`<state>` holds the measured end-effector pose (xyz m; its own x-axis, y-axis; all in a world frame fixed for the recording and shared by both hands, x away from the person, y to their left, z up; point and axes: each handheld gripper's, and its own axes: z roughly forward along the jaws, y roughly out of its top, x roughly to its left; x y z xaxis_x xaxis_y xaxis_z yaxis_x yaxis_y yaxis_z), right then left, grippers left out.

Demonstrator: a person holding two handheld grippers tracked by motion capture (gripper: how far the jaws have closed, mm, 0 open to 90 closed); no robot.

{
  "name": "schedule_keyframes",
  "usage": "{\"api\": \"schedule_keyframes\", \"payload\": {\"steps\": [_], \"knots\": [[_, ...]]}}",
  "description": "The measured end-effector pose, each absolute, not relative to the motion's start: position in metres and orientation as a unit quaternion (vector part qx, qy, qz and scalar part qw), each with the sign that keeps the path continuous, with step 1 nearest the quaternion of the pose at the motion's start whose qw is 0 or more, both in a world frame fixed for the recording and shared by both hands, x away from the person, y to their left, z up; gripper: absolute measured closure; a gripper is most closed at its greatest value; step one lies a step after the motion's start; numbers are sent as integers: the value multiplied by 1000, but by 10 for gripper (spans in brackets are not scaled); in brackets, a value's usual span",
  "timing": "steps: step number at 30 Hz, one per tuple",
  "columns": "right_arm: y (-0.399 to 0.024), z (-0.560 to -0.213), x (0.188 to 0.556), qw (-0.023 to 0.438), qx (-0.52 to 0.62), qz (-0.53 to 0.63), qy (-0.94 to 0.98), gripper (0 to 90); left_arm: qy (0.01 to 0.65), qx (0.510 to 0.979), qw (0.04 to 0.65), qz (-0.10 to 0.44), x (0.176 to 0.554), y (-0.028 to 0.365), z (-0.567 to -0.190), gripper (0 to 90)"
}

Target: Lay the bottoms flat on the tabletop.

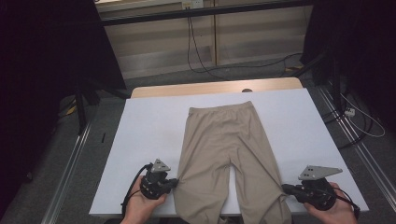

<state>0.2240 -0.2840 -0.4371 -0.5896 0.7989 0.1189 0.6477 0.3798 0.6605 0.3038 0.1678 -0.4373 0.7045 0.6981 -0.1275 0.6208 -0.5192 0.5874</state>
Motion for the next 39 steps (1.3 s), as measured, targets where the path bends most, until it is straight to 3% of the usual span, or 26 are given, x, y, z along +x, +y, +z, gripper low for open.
{"api": "schedule_keyframes", "payload": {"steps": [5,8,12,21,26,27,30,35,39], "knots": [[-290,-438,228,148,472,319,808,900,387,866,310,62,305,172,-438,885],[-293,-439,230,155,487,314,800,895,384,862,325,57,305,175,-437,812],[-295,-439,232,154,498,326,788,631,368,861,346,61,305,173,-434,620],[-294,-432,238,167,498,405,748,367,343,843,397,119,304,168,-428,245],[-287,-424,246,192,489,424,738,180,335,832,418,143,305,166,-424,104],[-286,-423,246,197,489,425,736,177,333,827,428,146,305,167,-422,91],[-281,-419,252,211,482,437,730,52,330,813,449,165,308,171,-417,58],[-272,-414,260,254,479,441,715,58,321,786,494,187,311,186,-409,54],[-269,-415,262,274,479,457,697,57,337,775,493,207,313,197,-408,52]]}}
